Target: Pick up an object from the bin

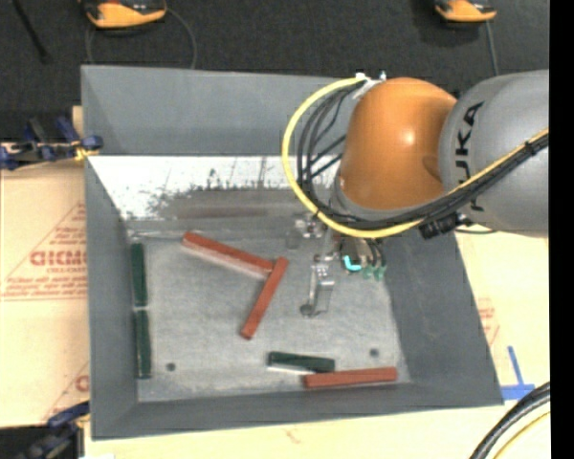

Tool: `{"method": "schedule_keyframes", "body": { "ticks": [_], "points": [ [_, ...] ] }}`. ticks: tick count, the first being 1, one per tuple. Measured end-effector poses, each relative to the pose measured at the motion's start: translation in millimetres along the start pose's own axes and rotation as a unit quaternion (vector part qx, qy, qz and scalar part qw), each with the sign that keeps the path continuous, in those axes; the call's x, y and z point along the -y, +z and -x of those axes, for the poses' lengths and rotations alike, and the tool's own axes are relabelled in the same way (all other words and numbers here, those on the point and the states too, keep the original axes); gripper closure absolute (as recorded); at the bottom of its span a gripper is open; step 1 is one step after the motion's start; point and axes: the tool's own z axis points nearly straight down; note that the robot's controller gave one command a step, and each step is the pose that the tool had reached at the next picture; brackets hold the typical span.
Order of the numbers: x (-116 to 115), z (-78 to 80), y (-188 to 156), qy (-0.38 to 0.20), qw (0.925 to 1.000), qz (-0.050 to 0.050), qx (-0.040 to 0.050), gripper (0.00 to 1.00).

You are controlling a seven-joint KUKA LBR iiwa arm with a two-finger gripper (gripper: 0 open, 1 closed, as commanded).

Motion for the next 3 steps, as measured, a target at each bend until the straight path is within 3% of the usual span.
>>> {"method": "schedule_keyframes", "body": {
  "ticks": [1, 2, 3],
  "points": [
    [20, 56.2, 130, -0.067, 0.9977, -0.001, 0.0009, 0.0],
    [19, 57.7, 126, -0.066, 0.9978, 0.0, 0.0039, 1.0],
    [17, 59.9, 4, -0.214, 0.9767, -0.002, 0.007, 1.0]
  ]
}}
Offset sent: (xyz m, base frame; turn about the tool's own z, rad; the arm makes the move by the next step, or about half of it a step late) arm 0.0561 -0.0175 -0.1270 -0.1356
